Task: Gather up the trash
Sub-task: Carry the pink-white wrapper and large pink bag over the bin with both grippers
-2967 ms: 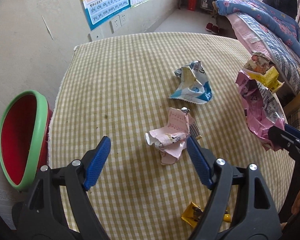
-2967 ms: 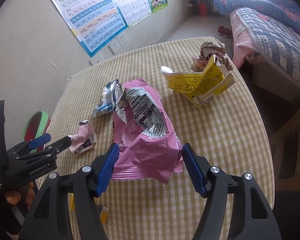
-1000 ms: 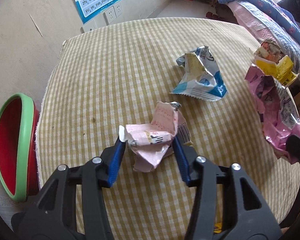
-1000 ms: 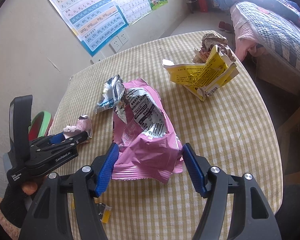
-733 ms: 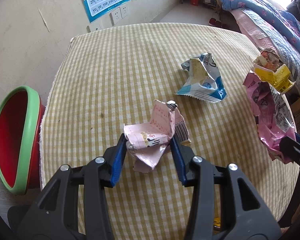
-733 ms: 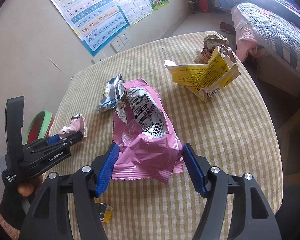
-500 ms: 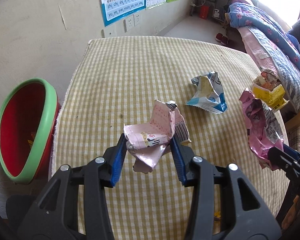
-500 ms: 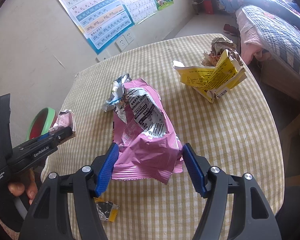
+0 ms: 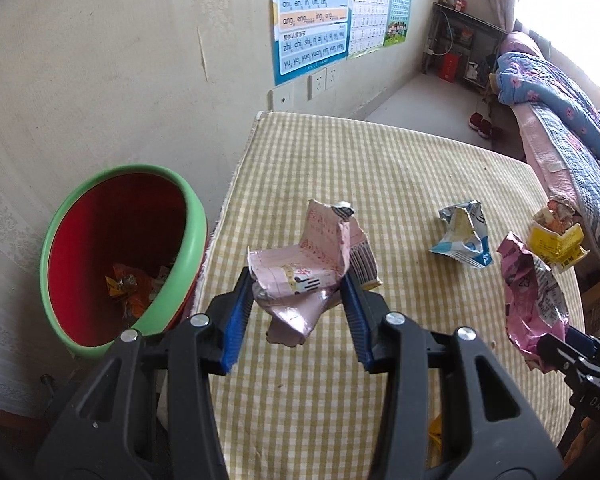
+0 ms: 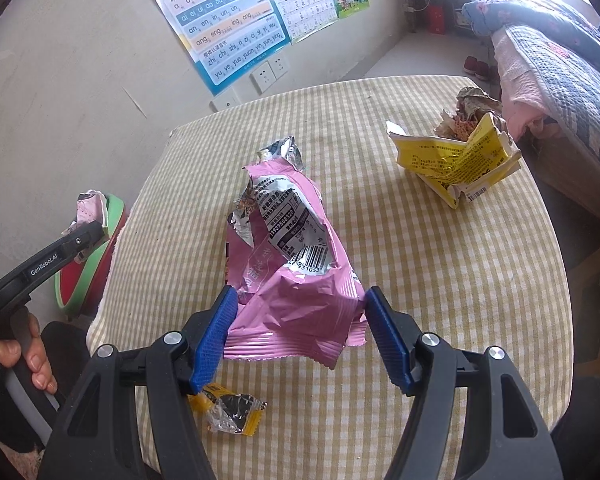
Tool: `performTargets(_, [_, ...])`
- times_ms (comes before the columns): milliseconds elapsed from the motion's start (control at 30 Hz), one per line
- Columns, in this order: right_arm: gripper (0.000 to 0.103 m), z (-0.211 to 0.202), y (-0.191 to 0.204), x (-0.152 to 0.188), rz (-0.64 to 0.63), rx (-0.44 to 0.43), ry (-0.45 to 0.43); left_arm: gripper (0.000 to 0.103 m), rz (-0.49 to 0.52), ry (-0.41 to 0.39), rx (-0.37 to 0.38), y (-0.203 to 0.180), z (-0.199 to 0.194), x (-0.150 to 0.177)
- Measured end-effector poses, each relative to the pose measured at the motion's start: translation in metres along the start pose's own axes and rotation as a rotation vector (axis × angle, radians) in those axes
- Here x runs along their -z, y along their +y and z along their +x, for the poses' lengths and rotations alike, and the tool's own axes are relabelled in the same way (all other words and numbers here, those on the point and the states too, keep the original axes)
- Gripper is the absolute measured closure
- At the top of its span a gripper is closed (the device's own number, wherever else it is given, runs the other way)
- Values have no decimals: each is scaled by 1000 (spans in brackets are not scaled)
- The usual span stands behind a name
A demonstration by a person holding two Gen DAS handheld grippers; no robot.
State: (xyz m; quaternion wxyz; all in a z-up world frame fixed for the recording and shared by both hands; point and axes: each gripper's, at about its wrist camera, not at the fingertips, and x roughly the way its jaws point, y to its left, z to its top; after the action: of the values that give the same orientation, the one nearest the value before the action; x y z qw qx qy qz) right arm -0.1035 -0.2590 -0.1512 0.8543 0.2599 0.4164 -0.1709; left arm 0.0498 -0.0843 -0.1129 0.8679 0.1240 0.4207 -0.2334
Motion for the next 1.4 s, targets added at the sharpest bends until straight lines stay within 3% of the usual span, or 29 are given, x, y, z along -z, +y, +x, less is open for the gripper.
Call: performTargets(1400, [39,1,38,-7,-106,52,20,61,-131,-14,-30,61,2,6])
